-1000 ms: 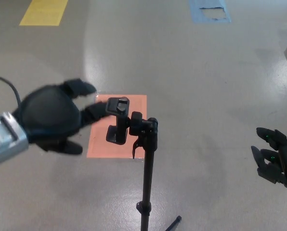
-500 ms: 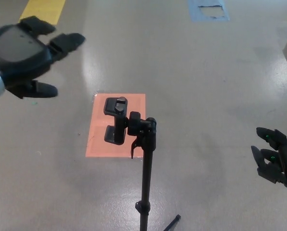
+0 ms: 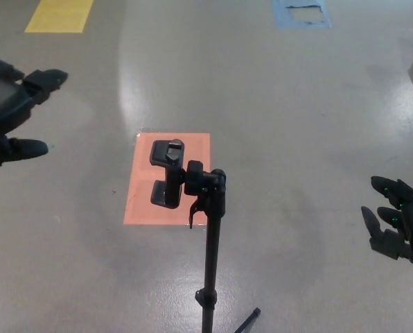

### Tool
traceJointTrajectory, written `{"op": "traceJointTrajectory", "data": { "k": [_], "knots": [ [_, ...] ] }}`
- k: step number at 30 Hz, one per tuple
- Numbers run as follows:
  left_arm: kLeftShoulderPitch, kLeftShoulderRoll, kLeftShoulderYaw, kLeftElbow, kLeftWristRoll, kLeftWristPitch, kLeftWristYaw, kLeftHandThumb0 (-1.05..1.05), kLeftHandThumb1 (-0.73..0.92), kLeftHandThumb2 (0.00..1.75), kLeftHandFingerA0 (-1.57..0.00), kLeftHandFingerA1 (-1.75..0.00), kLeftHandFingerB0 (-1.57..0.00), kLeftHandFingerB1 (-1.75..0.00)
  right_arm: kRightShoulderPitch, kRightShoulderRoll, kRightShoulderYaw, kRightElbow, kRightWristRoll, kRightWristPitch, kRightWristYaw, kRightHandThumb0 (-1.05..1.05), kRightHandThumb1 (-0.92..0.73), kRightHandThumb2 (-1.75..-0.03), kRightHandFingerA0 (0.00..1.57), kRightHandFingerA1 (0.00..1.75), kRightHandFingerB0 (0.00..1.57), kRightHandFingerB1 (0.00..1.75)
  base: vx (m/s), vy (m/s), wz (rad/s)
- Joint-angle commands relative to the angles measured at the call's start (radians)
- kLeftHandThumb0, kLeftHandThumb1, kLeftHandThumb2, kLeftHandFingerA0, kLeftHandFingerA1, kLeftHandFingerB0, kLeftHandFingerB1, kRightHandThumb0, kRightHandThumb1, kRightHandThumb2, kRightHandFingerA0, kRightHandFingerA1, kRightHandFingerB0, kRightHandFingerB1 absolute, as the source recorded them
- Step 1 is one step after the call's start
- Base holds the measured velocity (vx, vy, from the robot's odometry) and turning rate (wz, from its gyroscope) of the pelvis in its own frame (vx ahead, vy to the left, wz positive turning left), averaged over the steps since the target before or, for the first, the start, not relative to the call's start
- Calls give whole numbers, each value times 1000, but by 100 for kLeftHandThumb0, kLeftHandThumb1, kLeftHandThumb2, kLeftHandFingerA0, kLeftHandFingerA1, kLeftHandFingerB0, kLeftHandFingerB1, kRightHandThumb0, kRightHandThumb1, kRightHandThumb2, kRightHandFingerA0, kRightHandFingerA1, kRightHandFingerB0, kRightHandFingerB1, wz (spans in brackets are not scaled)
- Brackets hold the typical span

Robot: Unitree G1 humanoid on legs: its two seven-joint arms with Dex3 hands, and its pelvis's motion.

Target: The robot uses its left hand to grab the top of a phone stand kept on the floor and tilt it upwards to adjust its angle

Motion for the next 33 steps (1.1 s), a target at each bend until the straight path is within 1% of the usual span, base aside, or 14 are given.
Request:
{"op": "traceJointTrajectory", "data": {
  "k": [1, 2, 3, 5, 6, 23, 24, 26, 27, 28, 30, 31, 32, 33],
  "knots": [
    [200, -49, 304, 66, -460, -126, -189, -84, 69, 102, -17, -44, -3, -22, 49, -11, -7, -9, 14, -16, 20, -65, -87, -66, 20, 31, 19, 29, 0, 0, 0],
    [205, -50, 310, 65, -463, -128, -191, -84, 69, 102, -17, -44, -3, -22, 51, -11, -6, -9, 14, -17, 20, -65, -87, -66, 20, 31, 19, 29, 0, 0, 0],
    [257, -68, 372, 65, -533, -132, -221, -82, 84, 67, -27, -31, -5, -21, 63, -8, -3, -9, 11, -21, 18, -66, -86, -66, 21, 32, 19, 29, 0, 0, 0],
    [328, -93, 450, 68, -620, -132, -268, -81, 85, 67, -27, -31, -7, -21, 85, -4, 3, -9, 4, -27, 15, -68, -86, -66, 21, 31, 19, 29, 0, 0, 0],
    [366, -115, 507, 75, -677, -117, -320, -82, 70, 101, -16, -43, -3, -26, 99, -1, 8, -9, 0, -31, 11, -68, -86, -66, 21, 32, 19, 29, 0, 0, 0],
    [591, -214, 669, 169, -683, -24, -425, -80, 68, 105, -18, -48, 0, -32, 237, 16, 31, -17, -9, -69, 18, -68, -87, -66, 21, 34, 19, 30, 0, 0, 0],
    [621, -219, 682, 175, -679, -13, -420, -80, 85, 66, -19, -30, -10, -25, 260, 15, 38, -20, -14, -73, 19, -68, -87, -66, 21, 34, 19, 30, 0, 0, 0],
    [636, -223, 697, 177, -682, 0, -423, -80, 85, 66, -19, -30, -10, -25, 273, 15, 42, -22, -16, -73, 19, -68, -87, -66, 21, 34, 19, 30, 0, 0, 0],
    [657, -223, 715, 183, -693, 22, -431, -80, 87, 66, -22, -31, -9, -26, 292, 17, 47, -24, -18, -79, 22, -34, -58, -111, 1, 48, 1, 47, 0, 0, 0],
    [690, -222, 737, 190, -701, 47, -441, -82, 70, 100, -13, -42, -5, -32, 325, 20, 52, -27, -20, -89, 27, -65, -87, -66, 20, 34, 17, 30, 0, 0, 0],
    [723, -219, 747, 197, -696, 60, -446, -83, 71, 98, -11, -40, -7, -30, 356, 24, 57, -25, -21, -95, 26, -35, -57, -111, 1, 48, 0, 46, 0, 0, 0],
    [737, -217, 750, 200, -693, 66, -449, -83, 71, 98, -11, -40, -7, -30, 368, 25, 59, -23, -22, -96, 25, -35, -57, -111, 1, 48, 0, 46, 0, 0, 0],
    [766, -215, 753, 208, -684, 80, -452, -82, 70, 102, -13, -43, -4, -31, 396, 25, 70, -17, -33, -95, 18, -35, -57, -111, 1, 48, 1, 47, 0, 0, 0],
    [776, -214, 758, 212, -683, 97, -456, -80, 68, 104, -18, -46, 0, -30, 407, 24, 74, -15, -37, -91, 15, -66, -87, -66, 22, 34, 17, 29, 0, 0, 0]
  ]
}}
